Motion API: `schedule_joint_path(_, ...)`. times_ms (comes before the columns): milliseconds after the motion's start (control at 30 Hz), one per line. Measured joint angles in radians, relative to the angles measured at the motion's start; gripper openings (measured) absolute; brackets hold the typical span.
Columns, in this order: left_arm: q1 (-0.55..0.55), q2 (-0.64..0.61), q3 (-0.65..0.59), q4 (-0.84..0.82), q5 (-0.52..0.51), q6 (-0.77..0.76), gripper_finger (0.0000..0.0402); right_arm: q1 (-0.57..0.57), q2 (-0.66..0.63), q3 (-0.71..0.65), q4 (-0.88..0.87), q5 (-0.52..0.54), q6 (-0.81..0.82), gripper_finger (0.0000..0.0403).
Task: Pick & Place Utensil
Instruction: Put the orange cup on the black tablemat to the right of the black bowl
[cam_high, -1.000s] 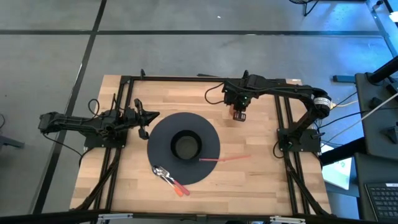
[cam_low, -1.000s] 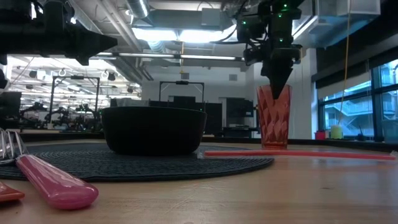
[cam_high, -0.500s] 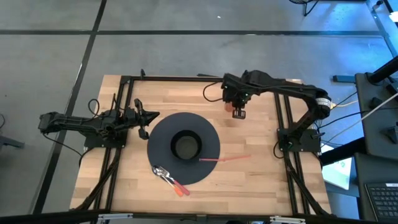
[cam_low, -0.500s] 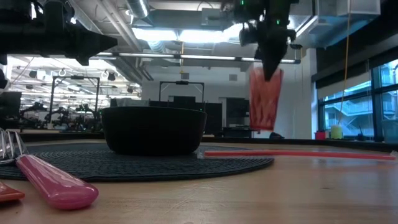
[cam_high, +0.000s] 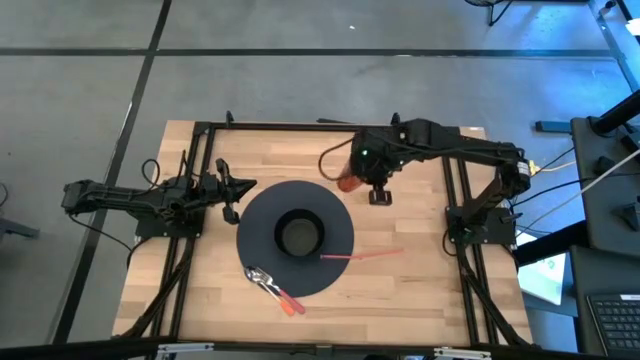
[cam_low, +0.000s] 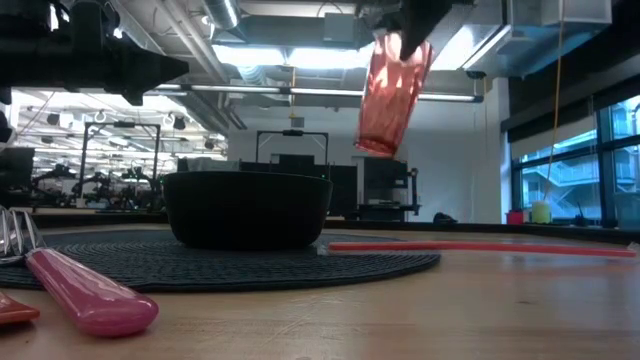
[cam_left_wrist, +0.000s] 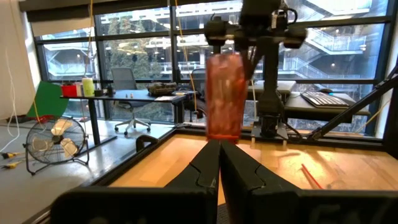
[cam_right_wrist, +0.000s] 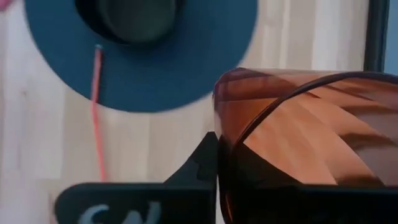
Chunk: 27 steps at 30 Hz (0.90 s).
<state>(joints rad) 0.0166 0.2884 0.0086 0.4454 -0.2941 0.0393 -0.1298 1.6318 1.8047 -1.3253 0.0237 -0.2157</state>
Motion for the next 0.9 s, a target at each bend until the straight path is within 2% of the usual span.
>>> schedule_joint_path(467, 0.0, 0.0, 0.0, 0.0, 0.0, -0.001, 0.0008, 0.223, 0.196, 0.103, -0.058, -0.003, 0.056, 0.0008)
schedule_joint_path(567, 0.0, 0.0, 0.0, 0.0, 0.0, -0.011, 0.0008, 0.24, 0.217, 0.103, -0.061, -0.032, 0.057, 0.0008)
schedule_joint_path(900, 0.0, 0.0, 0.0, 0.0, 0.0, -0.027, 0.0008, 0.246, 0.299, 0.103, -0.056, -0.035, 0.079, 0.0008)
